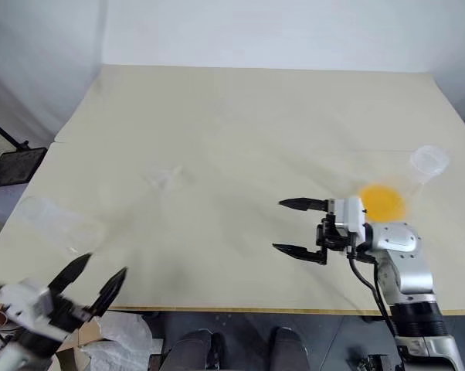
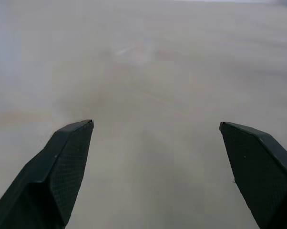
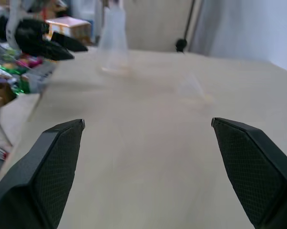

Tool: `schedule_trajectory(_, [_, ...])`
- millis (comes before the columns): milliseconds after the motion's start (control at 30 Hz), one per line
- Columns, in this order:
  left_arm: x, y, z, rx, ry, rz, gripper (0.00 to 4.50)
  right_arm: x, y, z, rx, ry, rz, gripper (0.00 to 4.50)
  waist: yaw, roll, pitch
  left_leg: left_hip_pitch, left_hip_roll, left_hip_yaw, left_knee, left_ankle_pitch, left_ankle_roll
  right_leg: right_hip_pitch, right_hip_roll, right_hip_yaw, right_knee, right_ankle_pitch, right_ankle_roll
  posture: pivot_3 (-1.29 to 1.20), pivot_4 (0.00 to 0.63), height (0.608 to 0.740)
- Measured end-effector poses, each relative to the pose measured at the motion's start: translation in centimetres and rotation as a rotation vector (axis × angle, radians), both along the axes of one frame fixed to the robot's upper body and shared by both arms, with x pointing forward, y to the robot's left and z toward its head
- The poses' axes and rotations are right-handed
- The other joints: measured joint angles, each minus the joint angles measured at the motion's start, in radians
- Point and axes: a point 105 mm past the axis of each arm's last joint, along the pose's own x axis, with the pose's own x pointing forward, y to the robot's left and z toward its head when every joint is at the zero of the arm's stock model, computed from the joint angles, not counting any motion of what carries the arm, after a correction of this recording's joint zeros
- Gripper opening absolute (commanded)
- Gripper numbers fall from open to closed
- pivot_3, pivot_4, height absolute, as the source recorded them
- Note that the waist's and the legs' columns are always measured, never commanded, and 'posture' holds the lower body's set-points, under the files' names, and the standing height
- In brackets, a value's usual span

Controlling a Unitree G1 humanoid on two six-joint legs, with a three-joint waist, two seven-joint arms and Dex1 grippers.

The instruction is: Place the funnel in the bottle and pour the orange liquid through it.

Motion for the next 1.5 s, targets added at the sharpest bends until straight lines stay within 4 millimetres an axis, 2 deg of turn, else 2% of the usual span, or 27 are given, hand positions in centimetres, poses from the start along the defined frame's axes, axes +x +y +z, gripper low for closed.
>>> schedule_trajectory(167, [-3.5,4.1,-1.0,-0.033,-0.013,0.311,4.50,0.1,1.8,0.5,0.021,-0.001,0.075,4.47,0.000,0.000,0.000,0.000,0.004,0.001,0.003,-0.005,0.000,0.001,-0.001,0.001,-0.002,-0.001,-0.001,0.00,0.150,0.740])
schedule_trajectory(300, [-4.3,5.8,-0.6,-0.034,-0.049,0.398,4.50,0.2,1.9,0.6,0.020,-0.004,0.085,4.47,-0.003,-0.001,0.000,0.000,0.005,0.002,0.003,-0.007,0.000,0.001,0.000,0.001,-0.002,-0.001,-0.002,0.00,0.150,0.740])
schedule_trajectory(400, [-3.2,6.6,0.6,-0.017,-0.097,0.405,4.50,0.5,1.8,0.2,0.020,0.013,0.072,4.47,-0.003,-0.001,0.000,0.000,0.005,0.002,0.004,-0.007,0.000,0.001,0.000,0.000,-0.002,-0.001,-0.002,0.00,0.150,0.740])
schedule_trajectory(567, [0.8,7.5,3.8,0.030,-0.187,0.366,4.50,0.9,1.6,-0.4,0.014,0.024,0.057,4.47,-0.008,-0.001,0.000,0.000,0.005,0.003,0.004,-0.007,0.000,0.000,0.002,-0.001,0.005,-0.001,-0.001,0.00,0.150,0.740])
schedule_trajectory(800, [4.9,8.0,6.3,0.051,-0.201,0.301,4.50,0.7,2.0,-0.8,0.025,0.037,0.059,4.47,-0.010,-0.001,0.000,0.001,0.005,0.004,0.004,-0.007,0.000,-0.001,0.003,-0.002,0.007,-0.001,-0.001,0.00,0.150,0.740])
schedule_trajectory(967, [6.5,7.3,6.8,0.064,-0.164,0.231,4.50,0.7,2.2,-0.7,0.032,0.032,0.053,4.47,-0.009,-0.001,-0.001,0.001,0.004,0.004,0.004,-0.007,0.000,-0.002,0.003,-0.002,0.010,-0.001,-0.001,0.00,0.150,0.740])
schedule_trajectory(1133, [7.3,7.3,6.1,0.051,-0.104,0.202,4.50,0.5,2.3,-1.1,0.045,0.041,0.033,4.47,-0.009,-0.001,-0.001,0.001,0.004,0.004,0.004,-0.007,-0.001,-0.003,0.003,-0.002,0.011,-0.001,-0.001,0.00,0.150,0.740])
schedule_trajectory(1233, [7.8,7.2,6.2,0.043,-0.092,0.191,3.93,0.5,2.4,-1.1,0.054,0.042,0.023,4.50,-0.009,-0.001,-0.001,0.001,0.004,0.004,0.004,-0.007,-0.001,-0.003,0.003,-0.001,0.011,-0.001,-0.001,0.00,0.150,0.740])
schedule_trajectory(1400, [8.4,6.7,6.7,0.034,-0.108,0.153,2.41,0.5,2.5,-0.9,0.061,0.023,0.009,4.50,-0.008,-0.001,-0.001,0.001,0.004,0.004,0.004,-0.007,-0.001,-0.003,0.003,-0.001,0.012,-0.001,-0.001,0.00,0.150,0.740])
schedule_trajectory(1500, [8.7,6.4,6.7,0.031,-0.107,0.122,2.35,0.4,2.3,-1.2,0.061,0.029,-0.008,4.50,-0.007,-0.001,-0.001,0.001,0.004,0.004,0.004,-0.007,-0.001,-0.003,0.003,-0.002,0.012,-0.001,-0.001,0.00,0.150,0.740])
